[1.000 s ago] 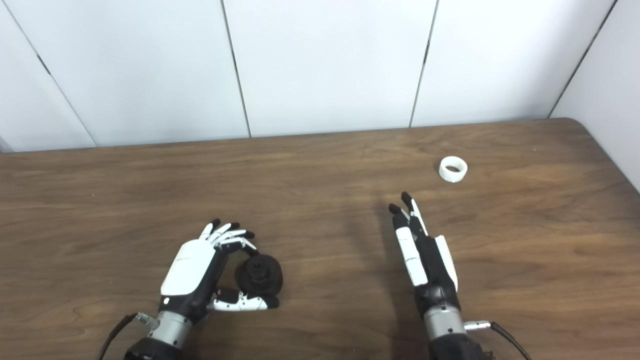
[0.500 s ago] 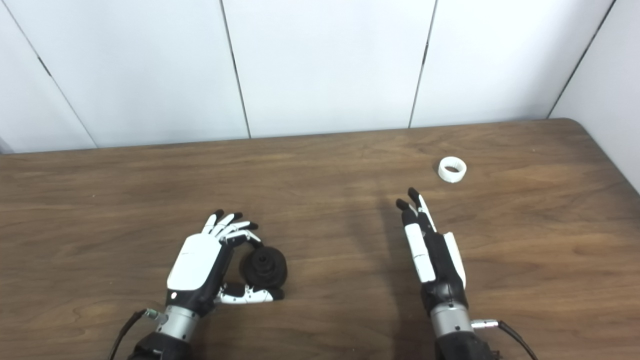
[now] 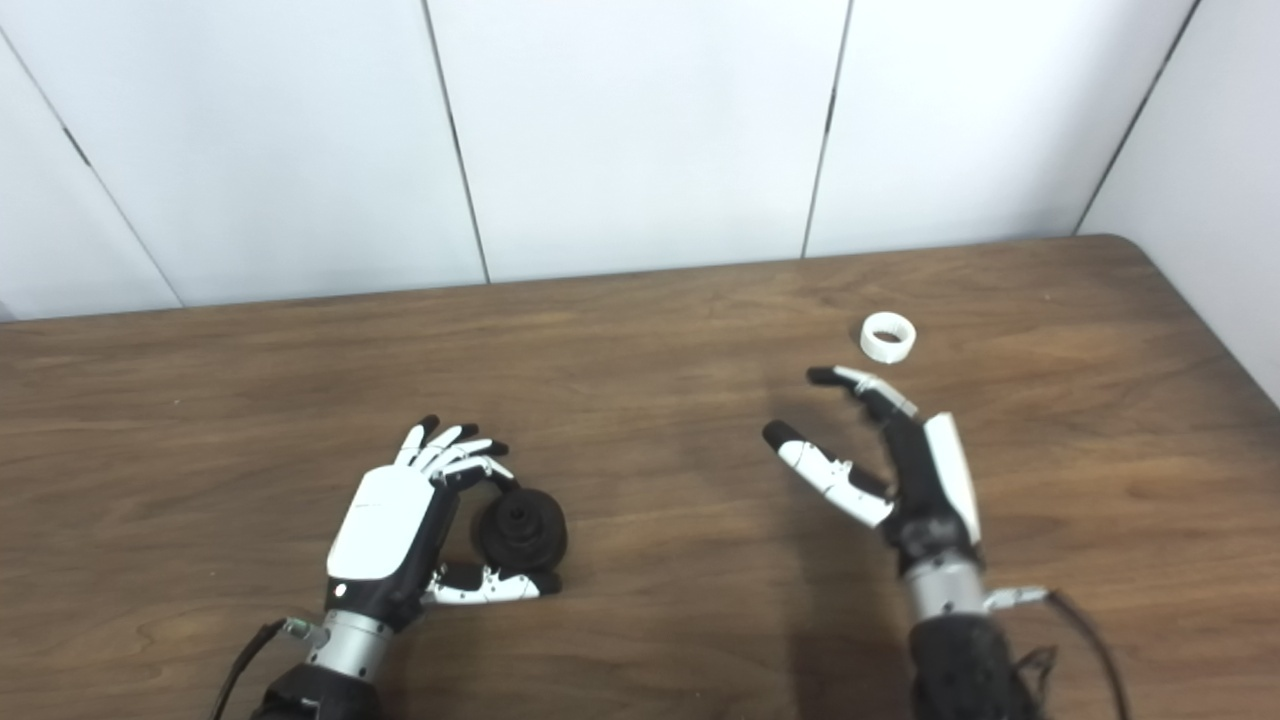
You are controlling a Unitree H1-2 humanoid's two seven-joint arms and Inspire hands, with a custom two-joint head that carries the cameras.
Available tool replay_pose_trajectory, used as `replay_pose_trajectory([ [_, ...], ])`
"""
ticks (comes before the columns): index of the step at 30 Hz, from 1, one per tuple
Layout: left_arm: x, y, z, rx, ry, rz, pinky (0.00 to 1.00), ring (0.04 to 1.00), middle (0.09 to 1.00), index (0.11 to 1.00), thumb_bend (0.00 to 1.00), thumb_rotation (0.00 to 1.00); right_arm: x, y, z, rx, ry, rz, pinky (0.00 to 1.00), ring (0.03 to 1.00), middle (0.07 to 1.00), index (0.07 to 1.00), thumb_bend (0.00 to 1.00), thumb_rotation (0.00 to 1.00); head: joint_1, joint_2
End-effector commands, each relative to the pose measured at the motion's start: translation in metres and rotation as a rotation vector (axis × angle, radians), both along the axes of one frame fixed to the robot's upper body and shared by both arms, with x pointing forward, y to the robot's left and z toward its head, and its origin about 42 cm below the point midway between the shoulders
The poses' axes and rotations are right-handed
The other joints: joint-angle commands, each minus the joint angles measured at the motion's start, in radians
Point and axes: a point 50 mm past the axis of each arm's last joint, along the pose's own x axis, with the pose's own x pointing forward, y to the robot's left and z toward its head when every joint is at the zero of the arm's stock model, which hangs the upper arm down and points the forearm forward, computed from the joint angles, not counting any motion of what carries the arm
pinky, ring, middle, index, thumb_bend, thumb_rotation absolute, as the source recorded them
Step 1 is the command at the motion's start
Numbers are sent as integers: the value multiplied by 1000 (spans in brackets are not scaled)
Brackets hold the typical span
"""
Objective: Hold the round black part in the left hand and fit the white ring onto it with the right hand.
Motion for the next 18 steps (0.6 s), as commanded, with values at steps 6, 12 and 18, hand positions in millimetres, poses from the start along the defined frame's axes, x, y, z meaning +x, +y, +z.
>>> replay_pose_trajectory([
  [6,-8,-2,-26,-6,109,10,1000,894,793,484,525,56,16,-22,43,-129,-113,-28,938,916,868,667,797,316,-1,0],
  [12,-9,-1,-34,-8,125,22,1000,890,794,484,525,56,28,-35,60,-202,-128,-30,892,890,863,662,815,295,-24,-5],
  [18,-11,-1,-46,-17,140,31,1000,879,788,484,525,56,40,-46,70,-265,-121,-28,890,897,864,667,853,271,-59,-14],
])
